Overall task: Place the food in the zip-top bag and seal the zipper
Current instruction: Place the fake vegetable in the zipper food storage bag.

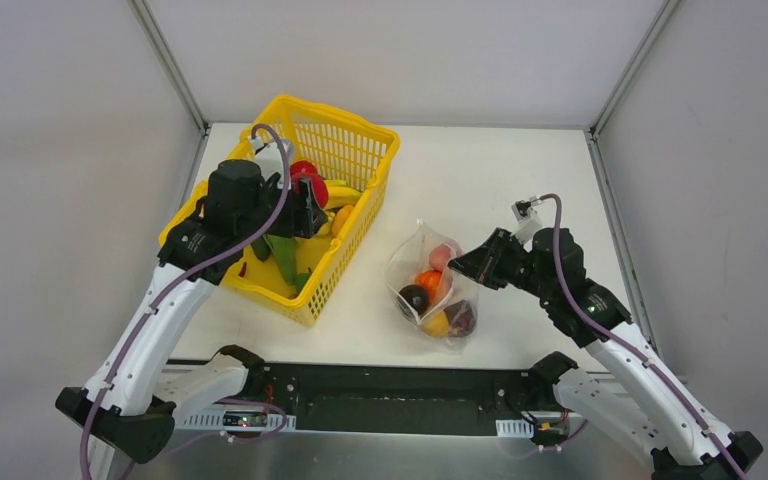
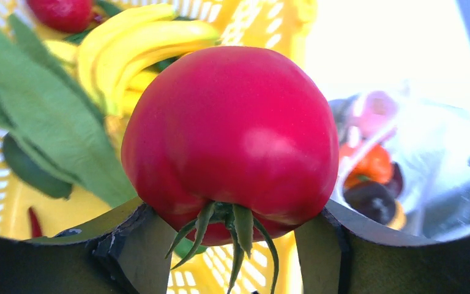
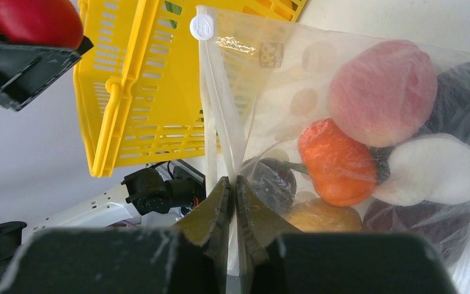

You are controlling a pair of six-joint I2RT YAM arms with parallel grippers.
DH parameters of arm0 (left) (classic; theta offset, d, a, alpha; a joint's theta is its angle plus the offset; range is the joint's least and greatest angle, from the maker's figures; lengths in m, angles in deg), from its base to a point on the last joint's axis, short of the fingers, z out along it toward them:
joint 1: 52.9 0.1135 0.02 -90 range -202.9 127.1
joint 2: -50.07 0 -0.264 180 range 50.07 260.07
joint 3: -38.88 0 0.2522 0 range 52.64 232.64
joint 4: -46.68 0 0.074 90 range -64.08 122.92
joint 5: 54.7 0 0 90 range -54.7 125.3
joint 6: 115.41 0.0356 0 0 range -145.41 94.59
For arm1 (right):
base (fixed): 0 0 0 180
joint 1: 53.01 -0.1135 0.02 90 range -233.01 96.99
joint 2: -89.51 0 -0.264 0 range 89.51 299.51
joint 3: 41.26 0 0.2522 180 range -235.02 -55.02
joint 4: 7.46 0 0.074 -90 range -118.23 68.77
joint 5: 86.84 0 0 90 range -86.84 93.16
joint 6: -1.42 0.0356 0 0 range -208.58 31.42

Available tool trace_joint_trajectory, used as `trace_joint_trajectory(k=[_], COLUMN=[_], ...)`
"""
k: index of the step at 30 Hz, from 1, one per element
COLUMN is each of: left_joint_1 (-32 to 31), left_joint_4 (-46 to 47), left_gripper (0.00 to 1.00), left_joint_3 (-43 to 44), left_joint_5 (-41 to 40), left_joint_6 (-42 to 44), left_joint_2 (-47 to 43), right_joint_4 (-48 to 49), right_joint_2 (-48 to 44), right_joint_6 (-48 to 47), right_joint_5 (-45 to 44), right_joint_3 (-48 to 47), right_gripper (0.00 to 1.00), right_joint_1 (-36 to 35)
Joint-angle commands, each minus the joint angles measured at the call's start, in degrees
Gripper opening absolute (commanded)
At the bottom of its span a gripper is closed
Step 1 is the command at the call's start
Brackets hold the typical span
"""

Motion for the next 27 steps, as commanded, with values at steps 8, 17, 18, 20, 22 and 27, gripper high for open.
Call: trace_joint_trajectory(k=[8,17,18,20,22,27], left_joint_1=[-13.05,-29.47,-31.34,-32.96,-33.76,-34.00], left_joint_4=[-2.83,-8.48,-9.10,-8.80,-8.79,-7.67], left_gripper=[0.34,0.34,0.34,0.34,0.34,0.48], left_joint_3=[8.82,12.67,13.51,14.79,15.99,17.28], left_joint_5=[15.76,13.65,12.51,11.89,10.16,7.57], left_joint_6=[6.38,11.18,11.41,11.36,10.73,9.22], left_joint_2=[2.54,14.60,16.31,19.38,22.10,26.45], right_joint_4=[2.59,2.69,2.68,2.66,2.66,2.26], right_joint_2=[-1.09,-1.98,-1.92,-1.97,-2.12,-3.01], right_joint_6=[1.64,2.14,2.13,2.17,2.21,2.22], right_joint_5=[1.86,2.18,2.30,2.50,2.61,2.38], right_joint_3=[0.03,0.12,0.05,-0.05,-0.14,-0.28], right_gripper=[0.09,0.09,0.09,0.09,0.09,0.09], right_joint_1=[-0.02,-0.05,-0.08,-0.04,-0.06,-0.04])
